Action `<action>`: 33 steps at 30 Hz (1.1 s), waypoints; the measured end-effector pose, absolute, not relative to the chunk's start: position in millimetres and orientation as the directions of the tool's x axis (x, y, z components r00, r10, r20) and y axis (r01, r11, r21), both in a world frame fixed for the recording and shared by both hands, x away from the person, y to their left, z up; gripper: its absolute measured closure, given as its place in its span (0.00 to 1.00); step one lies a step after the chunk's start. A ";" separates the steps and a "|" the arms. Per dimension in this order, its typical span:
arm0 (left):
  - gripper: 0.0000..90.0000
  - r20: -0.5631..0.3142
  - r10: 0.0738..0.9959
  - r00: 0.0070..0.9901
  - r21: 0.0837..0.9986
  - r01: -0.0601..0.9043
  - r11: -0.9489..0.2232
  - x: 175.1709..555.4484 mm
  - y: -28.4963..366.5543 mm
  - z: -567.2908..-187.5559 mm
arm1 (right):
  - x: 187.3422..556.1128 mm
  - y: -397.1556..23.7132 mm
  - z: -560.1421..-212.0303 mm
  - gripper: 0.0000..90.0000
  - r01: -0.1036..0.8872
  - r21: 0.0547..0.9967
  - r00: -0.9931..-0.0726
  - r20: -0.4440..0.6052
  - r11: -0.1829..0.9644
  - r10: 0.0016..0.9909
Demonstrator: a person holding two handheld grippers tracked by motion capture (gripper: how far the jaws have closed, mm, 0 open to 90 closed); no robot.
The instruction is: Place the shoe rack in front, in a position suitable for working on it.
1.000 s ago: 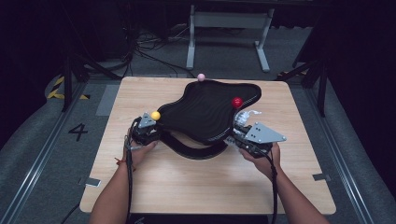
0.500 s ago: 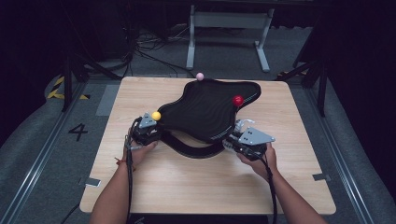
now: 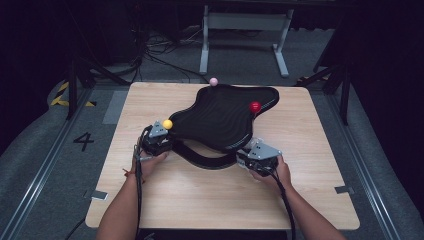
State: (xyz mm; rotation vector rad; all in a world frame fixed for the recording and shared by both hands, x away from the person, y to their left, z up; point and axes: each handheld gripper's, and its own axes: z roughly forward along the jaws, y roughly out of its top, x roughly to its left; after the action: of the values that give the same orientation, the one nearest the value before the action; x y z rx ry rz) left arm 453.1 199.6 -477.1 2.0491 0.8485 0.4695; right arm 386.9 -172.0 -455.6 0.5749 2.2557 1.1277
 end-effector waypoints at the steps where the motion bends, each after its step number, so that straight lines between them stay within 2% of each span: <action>1: 0.82 0.024 0.714 0.700 0.821 0.394 -0.413 453.2 199.6 -477.1 | 387.3 -171.2 -458.3 0.88 0.132 0.813 -0.756 -0.287 0.567 0.588; 9: 0.82 0.028 0.708 0.705 0.818 0.391 -0.421 453.1 199.5 -477.0 | 386.3 -174.0 -450.6 0.88 0.113 0.826 -0.745 -0.298 0.552 0.597; 18: 0.82 0.023 0.708 0.705 0.816 0.396 -0.421 452.6 198.9 -476.8 | 380.6 -186.1 -412.9 0.88 0.042 0.904 -0.718 -0.269 0.425 0.643; 27: 0.82 0.019 0.705 0.709 0.819 0.393 -0.417 452.7 198.5 -477.2 | 374.8 -193.2 -374.4 0.87 -0.041 0.928 -0.689 -0.295 0.371 0.662; 33: 0.82 0.024 0.701 0.713 0.819 0.388 -0.423 452.9 198.6 -477.0 | 375.6 -191.6 -374.4 0.87 -0.043 0.926 -0.687 -0.300 0.374 0.662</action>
State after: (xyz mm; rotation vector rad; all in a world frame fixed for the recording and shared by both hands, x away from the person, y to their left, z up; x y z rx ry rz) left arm 452.9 198.6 -477.0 2.0598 0.8284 0.4623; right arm 375.6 -191.6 -374.4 0.5324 1.9705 1.3562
